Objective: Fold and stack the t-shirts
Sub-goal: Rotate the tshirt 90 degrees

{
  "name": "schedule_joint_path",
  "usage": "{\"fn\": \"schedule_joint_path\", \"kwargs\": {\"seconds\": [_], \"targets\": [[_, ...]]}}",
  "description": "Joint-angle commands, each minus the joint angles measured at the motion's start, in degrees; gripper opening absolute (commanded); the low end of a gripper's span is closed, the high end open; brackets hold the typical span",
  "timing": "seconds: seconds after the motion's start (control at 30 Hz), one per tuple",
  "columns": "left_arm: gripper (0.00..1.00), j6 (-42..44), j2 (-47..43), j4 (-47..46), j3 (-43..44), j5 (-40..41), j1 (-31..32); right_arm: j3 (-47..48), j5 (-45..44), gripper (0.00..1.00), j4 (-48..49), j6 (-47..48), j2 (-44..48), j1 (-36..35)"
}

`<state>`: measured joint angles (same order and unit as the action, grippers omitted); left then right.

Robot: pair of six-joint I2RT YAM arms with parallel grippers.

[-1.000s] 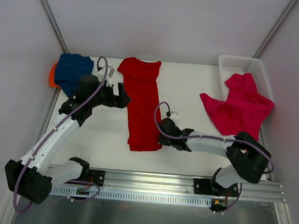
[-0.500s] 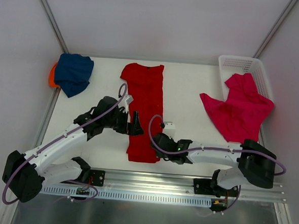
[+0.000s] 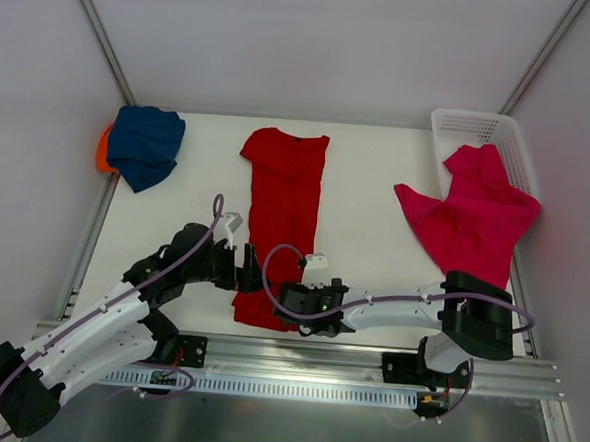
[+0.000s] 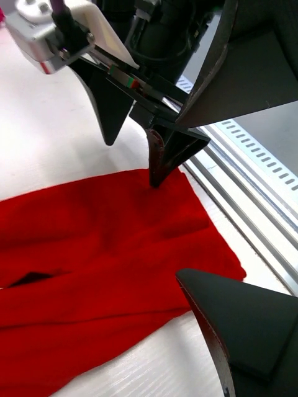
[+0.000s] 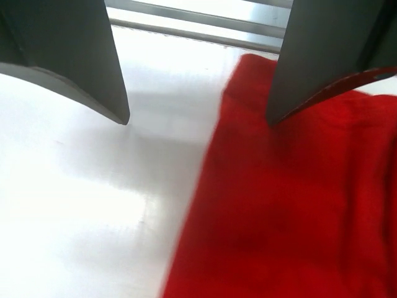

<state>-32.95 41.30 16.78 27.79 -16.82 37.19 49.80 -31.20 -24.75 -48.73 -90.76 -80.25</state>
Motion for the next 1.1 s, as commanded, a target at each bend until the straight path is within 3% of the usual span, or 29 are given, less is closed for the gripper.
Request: {"fn": "schedule_joint_path", "kwargs": {"seconds": [0.0,0.17,0.3,0.47,0.73,0.87,1.07], "targets": [[0.99,-0.1,-2.1,-0.7,2.9,0.2,0.4,2.7,-6.5,0.99,-10.6,-4.1,1.9,-1.8],[0.99,9.7,1.6,9.0,14.5,-1.3,0.4,7.4,-9.9,0.99,-18.3,-5.5,4.3,-4.5],[0.99,17.0,0.6,16.0,21.9,11.1,0.4,14.1,-12.6,0.99,-20.7,-1.9,4.6,-5.5],[0.99,20.1,-6.7,16.6,20.7,30.2,0.3,25.0,-12.1,0.97,-15.0,8.0,-1.0,-5.4],[0.99,18.1,-18.3,16.3,16.8,34.6,0.3,54.1,-1.9,0.86,-13.8,16.1,-29.0,-4.0],[0.99,18.2,-21.9,16.4,16.0,37.1,0.3,59.3,1.4,0.85,-13.8,14.8,-35.4,-3.7],[0.99,17.5,-24.1,17.1,16.4,39.0,0.3,56.3,1.1,0.84,-13.5,12.6,-34.9,-3.6]]}}
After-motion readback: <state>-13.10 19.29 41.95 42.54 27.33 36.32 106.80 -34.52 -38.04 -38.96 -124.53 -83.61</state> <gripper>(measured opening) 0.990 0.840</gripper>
